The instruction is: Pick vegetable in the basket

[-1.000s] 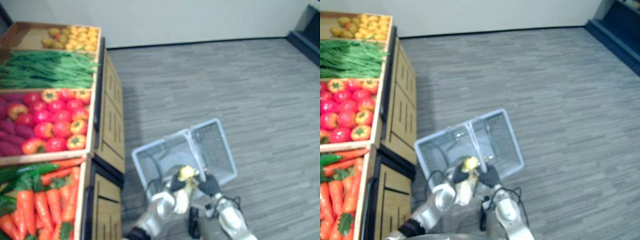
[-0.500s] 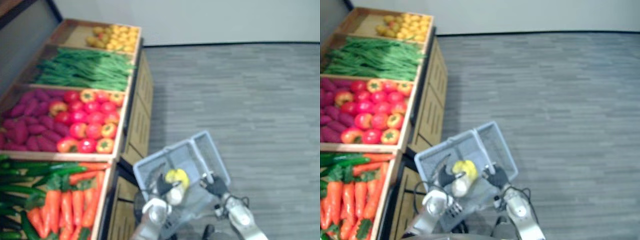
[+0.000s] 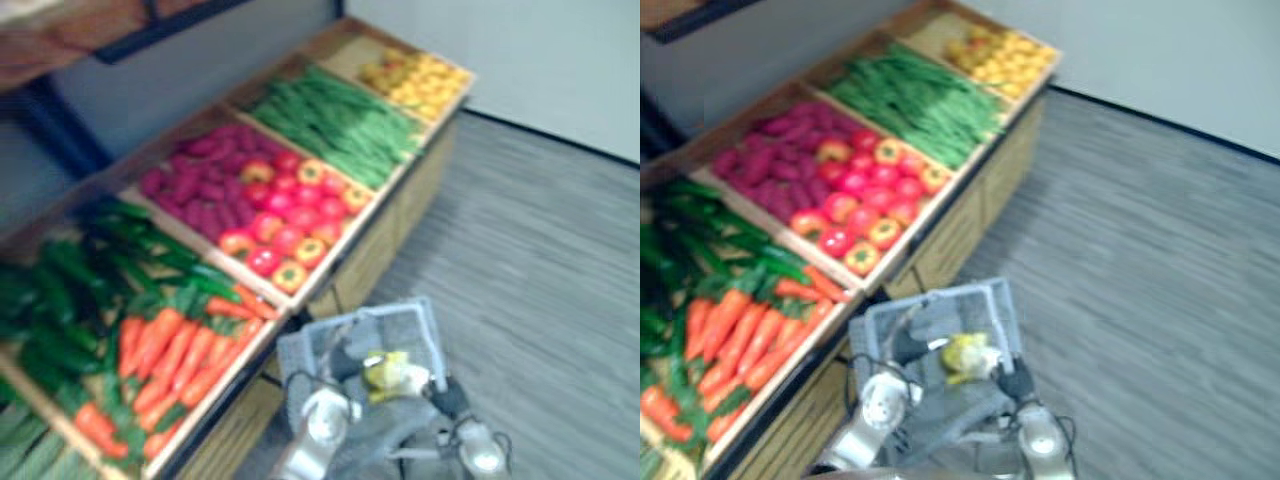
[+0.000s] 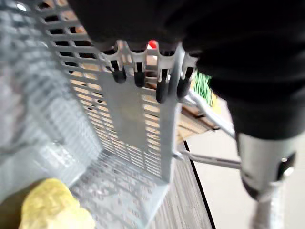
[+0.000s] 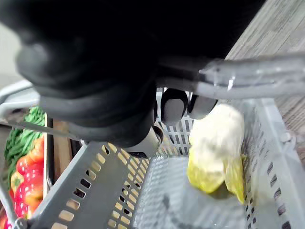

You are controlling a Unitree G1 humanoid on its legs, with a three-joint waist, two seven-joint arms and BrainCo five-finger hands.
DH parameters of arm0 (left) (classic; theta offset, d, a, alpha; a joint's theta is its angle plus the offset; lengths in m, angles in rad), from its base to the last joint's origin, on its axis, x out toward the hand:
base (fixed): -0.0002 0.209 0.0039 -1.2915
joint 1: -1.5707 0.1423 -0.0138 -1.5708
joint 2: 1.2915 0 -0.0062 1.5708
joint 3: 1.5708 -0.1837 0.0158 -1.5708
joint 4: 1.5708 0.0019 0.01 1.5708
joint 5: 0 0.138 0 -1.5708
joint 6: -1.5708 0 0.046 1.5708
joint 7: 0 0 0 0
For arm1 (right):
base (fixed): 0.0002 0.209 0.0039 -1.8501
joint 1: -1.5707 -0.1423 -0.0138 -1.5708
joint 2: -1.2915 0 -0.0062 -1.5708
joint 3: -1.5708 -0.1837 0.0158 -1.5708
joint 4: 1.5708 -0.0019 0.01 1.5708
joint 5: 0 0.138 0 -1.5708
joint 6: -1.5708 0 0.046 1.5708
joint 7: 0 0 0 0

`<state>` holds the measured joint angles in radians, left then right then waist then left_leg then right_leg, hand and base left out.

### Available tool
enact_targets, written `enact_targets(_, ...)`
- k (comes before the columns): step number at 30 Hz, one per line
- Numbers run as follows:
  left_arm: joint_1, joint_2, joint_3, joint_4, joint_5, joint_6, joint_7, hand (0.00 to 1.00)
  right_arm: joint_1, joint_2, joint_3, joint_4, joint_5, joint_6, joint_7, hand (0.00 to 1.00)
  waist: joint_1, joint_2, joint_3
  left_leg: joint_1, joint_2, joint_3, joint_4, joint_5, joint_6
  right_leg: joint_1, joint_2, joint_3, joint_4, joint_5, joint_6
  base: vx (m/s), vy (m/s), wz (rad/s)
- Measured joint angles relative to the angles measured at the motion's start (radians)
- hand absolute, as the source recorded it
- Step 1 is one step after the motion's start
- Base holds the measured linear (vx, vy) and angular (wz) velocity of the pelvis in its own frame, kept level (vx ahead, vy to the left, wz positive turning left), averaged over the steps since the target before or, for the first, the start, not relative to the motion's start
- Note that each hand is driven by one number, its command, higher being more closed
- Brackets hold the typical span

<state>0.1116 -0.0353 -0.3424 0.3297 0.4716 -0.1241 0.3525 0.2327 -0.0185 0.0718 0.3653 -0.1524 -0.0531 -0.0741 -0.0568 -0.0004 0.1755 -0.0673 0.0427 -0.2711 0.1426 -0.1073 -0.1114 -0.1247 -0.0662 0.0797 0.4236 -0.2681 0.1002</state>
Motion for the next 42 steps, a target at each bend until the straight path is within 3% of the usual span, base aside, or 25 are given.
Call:
enact_targets(2,0.011,0.006,0.039,-0.042,-0.039,-0.016,-0.013,0.00,-0.031,-0.006,-0.044,0.072,-0.002,0.008,-0.018,1.00,0.040,0.006,0.001,-0.026,0.023,-0.032,-0.005,0.068,-0.023,0.033,0.026,-0.056,0.008,-0.007,-0.014,0.01,-0.274,1.83)
enact_targets(5,0.024,0.027,0.132,-0.102,-0.076,-0.019,-0.007,0.00,-0.085,-0.021,-0.110,0.176,-0.004,0.029,-0.053,1.00,0.054,0.020,0.001,-0.069,0.044,-0.028,-0.065,0.150,-0.017,0.057,0.034,-0.161,-0.048,-0.003,-0.039,-0.05,-0.172,1.50)
enact_targets(6,0.030,0.044,0.164,-0.104,-0.078,-0.019,-0.006,0.00,-0.106,-0.039,-0.146,0.224,-0.004,0.040,-0.061,1.00,0.066,0.022,0.003,-0.076,0.057,0.057,-0.082,0.159,-0.001,0.065,0.024,-0.209,-0.074,0.003,-0.051,-0.06,-0.069,1.36)
enact_targets(7,0.037,0.059,0.185,-0.104,-0.078,-0.009,-0.009,0.00,-0.115,-0.049,-0.187,0.261,-0.002,0.055,-0.077,1.00,0.057,0.016,0.007,-0.088,0.058,0.312,-0.043,0.141,0.029,0.091,-0.011,-0.282,-0.112,0.009,-0.075,-0.05,-0.051,1.37)
enact_targets(8,0.037,0.066,0.187,-0.106,-0.078,-0.004,-0.010,0.00,-0.117,-0.050,-0.212,0.274,0.004,0.059,-0.091,1.00,0.054,0.014,0.008,-0.086,0.065,0.433,-0.015,0.127,0.049,0.098,-0.027,-0.305,-0.116,0.010,-0.076,-0.05,-0.015,1.42)
enact_targets(9,0.040,0.065,0.192,-0.120,-0.078,0.002,-0.015,0.00,-0.125,-0.053,-0.259,0.294,0.005,0.070,-0.114,1.00,0.043,0.014,0.008,-0.067,0.094,0.651,0.052,0.096,0.095,0.112,-0.051,-0.343,-0.117,0.010,-0.077,-0.03,0.021,1.01)
enact_targets(11,0.039,0.070,0.192,-0.143,-0.078,0.001,-0.030,0.00,-0.132,-0.066,-0.287,0.325,0.005,0.071,-0.134,1.00,0.029,0.014,0.008,-0.048,0.117,0.776,0.124,0.031,0.114,0.131,-0.071,-0.392,-0.117,0.010,-0.077,-0.05,0.123,1.00)
enact_targets(13,0.029,0.087,0.191,-0.158,-0.090,-0.008,-0.055,0.00,-0.127,-0.081,-0.331,0.366,0.005,0.072,-0.138,1.00,0.030,0.025,0.003,-0.051,0.111,0.759,0.137,-0.006,0.124,0.159,-0.079,-0.457,-0.111,0.010,-0.072,-0.07,0.205,0.92)
enact_targets(14,0.028,0.097,0.192,-0.158,-0.105,-0.007,-0.057,0.00,-0.125,-0.074,-0.345,0.373,0.005,0.073,-0.137,1.00,0.030,0.018,0.004,-0.049,0.096,0.736,0.121,-0.002,0.126,0.168,-0.083,-0.466,-0.114,0.013,-0.065,-0.07,0.181,0.92)
enact_targets(16,0.031,0.132,0.192,-0.159,-0.117,-0.005,-0.083,0.00,-0.088,-0.040,-0.405,0.379,0.004,0.075,-0.138,1.00,0.027,-0.018,-0.011,-0.010,0.004,0.670,-0.028,0.080,0.144,0.183,-0.114,-0.468,-0.147,0.017,-0.060,-0.05,0.195,1.06)
enact_targets(19,0.029,0.167,0.199,-0.165,-0.117,-0.004,-0.095,0.00,-0.084,-0.037,-0.463,0.384,0.003,0.076,-0.137,1.00,0.020,-0.009,-0.014,0.038,-0.069,0.591,-0.225,0.183,0.142,0.184,-0.125,-0.468,-0.167,0.026,-0.043,-0.06,0.136,0.83)
enact_targets(21,0.028,0.185,0.207,-0.176,-0.117,-0.003,-0.096,0.00,-0.094,-0.034,-0.486,0.397,0.004,0.077,-0.137,1.00,0.012,-0.006,-0.014,0.032,-0.079,0.560,-0.244,0.194,0.136,0.181,-0.123,-0.450,-0.158,0.028,-0.040,-0.06,0.052,0.60)
enact_targets(23,0.025,0.207,0.224,-0.211,-0.117,0.003,-0.097,0.00,-0.096,-0.028,-0.499,0.399,0.006,0.077,-0.137,1.00,0.003,-0.005,-0.014,0.035,-0.083,0.540,-0.244,0.191,0.140,0.160,-0.101,-0.299,-0.110,0.028,-0.041,-0.04,0.028,0.42)
enact_targets(25,-0.016,0.208,0.245,-0.246,-0.117,0.001,-0.094,0.00,-0.100,-0.022,-0.519,0.399,0.009,0.077,-0.139,1.00,0.004,-0.009,-0.013,0.034,-0.085,0.546,-0.244,0.191,0.140,0.165,-0.096,-0.253,-0.127,0.021,-0.037,-0.02,0.000,0.23)
enact_targets(27,-0.037,0.216,0.289,-0.267,-0.117,0.001,-0.081,0.00,-0.127,-0.019,-0.515,0.401,0.005,0.086,-0.139,1.00,0.008,-0.017,-0.010,0.033,-0.083,0.577,-0.245,0.198,0.131,0.169,-0.103,-0.231,-0.159,-0.004,-0.009,-0.06,-0.043,-0.23)
enact_targets(31,-0.086,0.233,0.318,-0.268,-0.115,0.002,-0.062,0.00,-0.136,-0.019,-0.515,0.407,0.002,0.103,-0.149,1.00,0.004,-0.008,-0.012,0.035,-0.058,0.599,-0.245,0.217,0.124,0.171,-0.085,-0.229,-0.182,0.005,0.002,-0.04,-0.064,-0.17)
enact_targets(37,-0.243,0.311,0.318,-0.249,-0.050,0.031,-0.013,0.00,-0.138,-0.022,-0.438,0.353,-0.022,0.107,-0.158,1.00,-0.002,-0.004,0.002,0.011,-0.017,0.668,-0.245,0.237,0.133,0.147,-0.045,-0.172,-0.246,0.070,-0.008,0.05,-0.036,-0.33)
enact_targets(42,-0.414,0.400,0.289,-0.154,0.042,0.069,0.020,0.00,-0.137,-0.040,-0.361,0.247,-0.045,0.098,-0.158,1.00,-0.025,0.009,0.047,-0.027,-0.005,0.700,-0.239,0.250,0.133,0.083,-0.036,-0.130,-0.214,0.073,-0.009,0.03,-0.013,-0.21)
